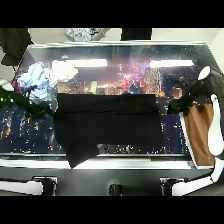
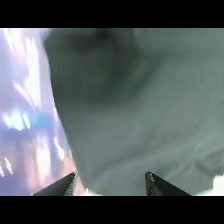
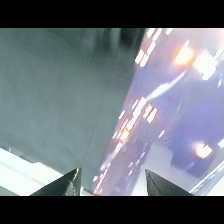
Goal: Fold the shirts.
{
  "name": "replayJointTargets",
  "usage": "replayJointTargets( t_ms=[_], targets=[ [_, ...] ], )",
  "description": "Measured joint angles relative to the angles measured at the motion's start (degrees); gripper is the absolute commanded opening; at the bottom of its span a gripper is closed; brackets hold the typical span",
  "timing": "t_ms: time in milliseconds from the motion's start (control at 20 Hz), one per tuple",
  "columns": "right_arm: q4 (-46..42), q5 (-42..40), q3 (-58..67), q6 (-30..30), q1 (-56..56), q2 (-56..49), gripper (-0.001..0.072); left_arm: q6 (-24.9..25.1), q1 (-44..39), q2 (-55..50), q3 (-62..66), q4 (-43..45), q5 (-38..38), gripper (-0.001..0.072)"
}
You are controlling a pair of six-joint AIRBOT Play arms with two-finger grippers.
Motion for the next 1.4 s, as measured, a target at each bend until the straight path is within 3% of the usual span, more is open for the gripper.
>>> replayJointTargets(
  t_ms=[250, 500, 550, 600, 700, 750, 850, 950, 1150, 1300, 1400],
  targets=[
    [-0.9, -5.0, -15.5, -2.1, -0.9, 7.9, 0.0516, 4.2, 0.5, 13.0, -26.7, -0.8, 7.8, 0.0501],
    [-1.4, -6.5, -20.7, -2.9, -1.0, 10.5, 0.0514, 7.1, -0.1, 17.4, -38.0, -7.8, 14.1, 0.0498],
    [-1.4, -6.6, -21.2, -3.0, -1.0, 10.7, 0.0514, 7.2, -0.5, 17.7, -39.2, -8.9, 14.7, 0.0469],
    [-1.5, -6.7, -21.8, -3.1, -1.0, 11.0, 0.0514, 7.5, -1.0, 18.0, -40.4, -9.8, 15.1, 0.0388],
    [-1.5, -7.2, -23.6, -3.3, -1.0, 11.7, 0.0522, 7.5, -1.7, 18.2, -42.3, -11.3, 16.8, 0.0324],
    [-1.6, -7.6, -25.0, -3.3, -1.1, 12.3, 0.0524, 7.3, -1.9, 18.3, -42.9, -11.9, 17.8, 0.0198],
    [-1.6, -9.1, -28.5, -3.4, -1.1, 13.7, 0.0629, 7.0, -2.2, 18.4, -43.7, -12.6, 20.0, 0.0111],
    [-1.0, -11.3, -32.4, -3.5, -1.1, 15.1, 0.0628, 7.1, -2.4, 18.4, -44.1, -13.1, 21.6, 0.003],
    [1.7, -16.4, -39.1, -3.8, -1.1, 16.2, 0.0614, 7.7, -2.5, 18.8, -44.4, -13.4, 22.5, 0.003],
    [4.6, -18.8, -42.2, -3.5, -1.2, 16.6, 0.0549, 8.6, -2.5, 19.7, -44.5, -13.2, 23.3, 0.003],
    [7.6, -20.9, -44.1, -2.6, -1.2, 16.6, 0.0384, 9.1, -2.5, 20.1, -44.5, -13.0, 23.6, 0.0031]
  ],
)
